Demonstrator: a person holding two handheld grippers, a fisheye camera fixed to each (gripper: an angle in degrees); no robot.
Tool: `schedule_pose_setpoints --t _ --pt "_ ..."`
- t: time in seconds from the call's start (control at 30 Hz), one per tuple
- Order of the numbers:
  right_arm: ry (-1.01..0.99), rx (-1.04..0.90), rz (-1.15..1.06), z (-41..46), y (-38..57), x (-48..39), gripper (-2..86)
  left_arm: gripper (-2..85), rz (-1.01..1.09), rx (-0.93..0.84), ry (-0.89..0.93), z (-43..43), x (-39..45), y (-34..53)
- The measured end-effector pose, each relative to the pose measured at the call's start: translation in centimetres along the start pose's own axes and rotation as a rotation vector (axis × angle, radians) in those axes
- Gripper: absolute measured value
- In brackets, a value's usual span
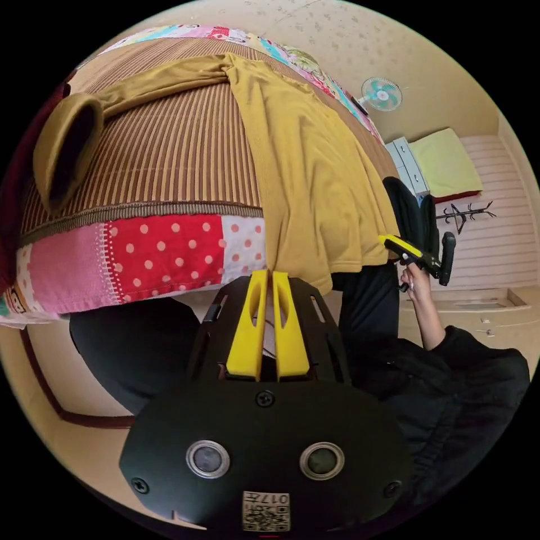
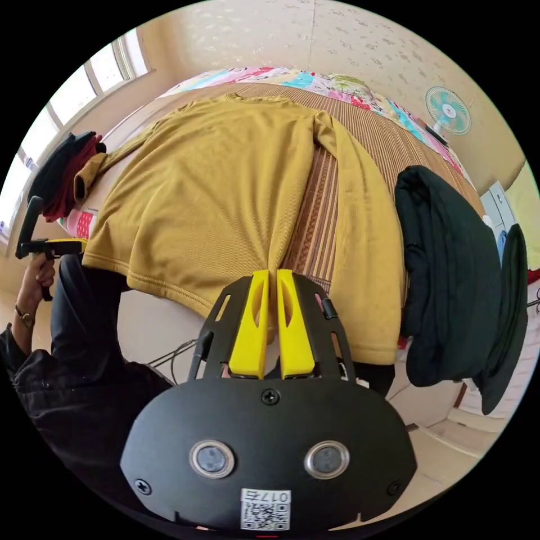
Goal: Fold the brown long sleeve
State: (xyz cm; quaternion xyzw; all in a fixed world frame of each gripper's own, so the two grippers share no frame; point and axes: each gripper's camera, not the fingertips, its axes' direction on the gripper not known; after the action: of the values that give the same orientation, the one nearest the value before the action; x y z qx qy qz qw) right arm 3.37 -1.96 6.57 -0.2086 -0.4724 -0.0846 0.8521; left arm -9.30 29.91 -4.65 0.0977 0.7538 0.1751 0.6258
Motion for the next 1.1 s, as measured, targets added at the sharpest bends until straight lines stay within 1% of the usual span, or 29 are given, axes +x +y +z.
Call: schedule_pose_setpoints --t 0.03,0.07,0.1,0.13,0.2,0.27,0.33,0.37,0.43,0.47,0.5,0.53,0.57,0.6,0.67,0.7,0.73,0.77,0.8,0.83,0.87,0.93,0.97,1.0,1.03,1.1 --pt "0.034 -0.064 -0.045 -0.5 0.9 -0.4 3.9 -0.4 0.018 -0.078 -0.045 -0.3 0.1 1.2" --pt "0.047 -0.102 -0.076 -0.6 1.4 -0.6 3.9 -0.4 0.015 -0.112 -0.059 -0.3 0.0 1.9" --pt "0.064 -0.233 -0.161 -0.5 2.4 -1.0 3.9 -0.5 -0.026 -0.157 -0.049 -0.4 -0.6 3.4" --pt "0.065 -0.36 -0.214 -0.5 3.3 -1.1 3.9 -0.6 -0.097 -0.167 0.02 -0.7 -1.7 5.1" --pt "0.052 -0.46 -0.201 -1.7 4.1 0.0 4.3 -0.7 -0.226 -0.119 0.09 -1.7 -3.9 8.0" --pt "0.077 -0.427 -0.126 -4.4 4.5 2.4 5.1 -0.5 -0.315 -0.004 0.159 -3.7 -6.0 10.7" --pt "0.111 -0.24 0.041 -9.0 5.0 6.8 7.6 0.5 -0.413 0.157 0.188 -6.6 -8.0 13.5" --pt "0.105 -0.19 0.092 -10.1 5.1 8.0 8.5 1.1 -0.428 0.182 0.181 -7.3 -8.3 13.8" --pt "0.017 -0.057 0.219 -12.6 5.7 11.9 10.9 4.3 -0.431 0.224 0.128 -9.1 -8.2 13.6" --pt "0.011 -0.047 0.231 -12.6 5.8 12.6 10.8 4.6 -0.423 0.228 0.114 -9.4 -7.9 13.3" --pt "0.022 -0.08 0.232 -11.9 5.6 13.6 10.7 5.0 -0.394 0.232 0.097 -9.9 -7.1 12.5" --pt "0.041 -0.169 0.215 -10.2 5.1 14.4 9.4 5.1 -0.36 0.227 0.096 -10.1 -6.3 11.6" --pt "0.041 -0.218 0.211 -9.3 5.0 14.8 8.8 5.1 -0.347 0.222 0.1 -10.2 -5.9 11.1" --pt "0.017 -0.268 0.208 -8.6 5.0 15.7 6.8 5.2 -0.325 0.212 0.118 -10.1 -5.1 10.4" --pt "-0.059 -0.265 0.202 -10.9 5.3 17.3 4.7 5.2 -0.301 0.201 0.167 -10.1 -4.2 9.6" --pt "-0.192 -0.214 0.207 -14.1 5.7 19.0 3.9 5.2 -0.287 0.205 0.196 -10.3 -3.7 9.5" --pt "-0.397 -0.051 0.219 -18.6 6.9 21.7 3.5 5.1 -0.278 0.213 0.21 -10.5 -3.4 9.7" --pt "-0.502 0.053 0.226 -21.0 7.7 23.4 3.4 5.1 -0.276 0.216 0.212 -10.6 -3.2 9.8" --pt "-0.676 0.262 0.254 -25.4 9.9 27.3 3.2 5.1 -0.277 0.216 0.215 -10.7 -3.2 10.1" --pt "-0.783 0.449 0.295 -29.0 12.6 31.6 3.1 5.1 -0.282 0.21 0.223 -10.6 -3.4 10.4" --pt "-0.811 0.536 0.318 -30.5 14.0 33.8 3.1 5.1 -0.287 0.205 0.229 -10.4 -3.6 10.6" --pt "-0.822 0.825 0.478 -34.3 20.9 42.2 3.2 5.1 -0.31 0.179 0.253 -10.0 -4.5 11.0" --pt "-0.82 0.88 0.543 -34.5 22.8 44.2 3.3 5.1 -0.314 0.176 0.259 -9.9 -4.6 11.1" --pt "-0.818 0.968 0.673 -34.2 26.6 47.6 3.4 5.1 -0.321 0.177 0.266 -9.9 -4.9 11.4" --pt "-0.814 1.008 0.809 -33.4 30.2 50.2 3.6 5.1 -0.327 0.182 0.271 -10.1 -5.0 11.6" --pt "-0.783 0.991 0.943 -31.9 34.2 52.2 4.2 5.1 -0.333 0.191 0.277 -10.4 -5.0 11.9"
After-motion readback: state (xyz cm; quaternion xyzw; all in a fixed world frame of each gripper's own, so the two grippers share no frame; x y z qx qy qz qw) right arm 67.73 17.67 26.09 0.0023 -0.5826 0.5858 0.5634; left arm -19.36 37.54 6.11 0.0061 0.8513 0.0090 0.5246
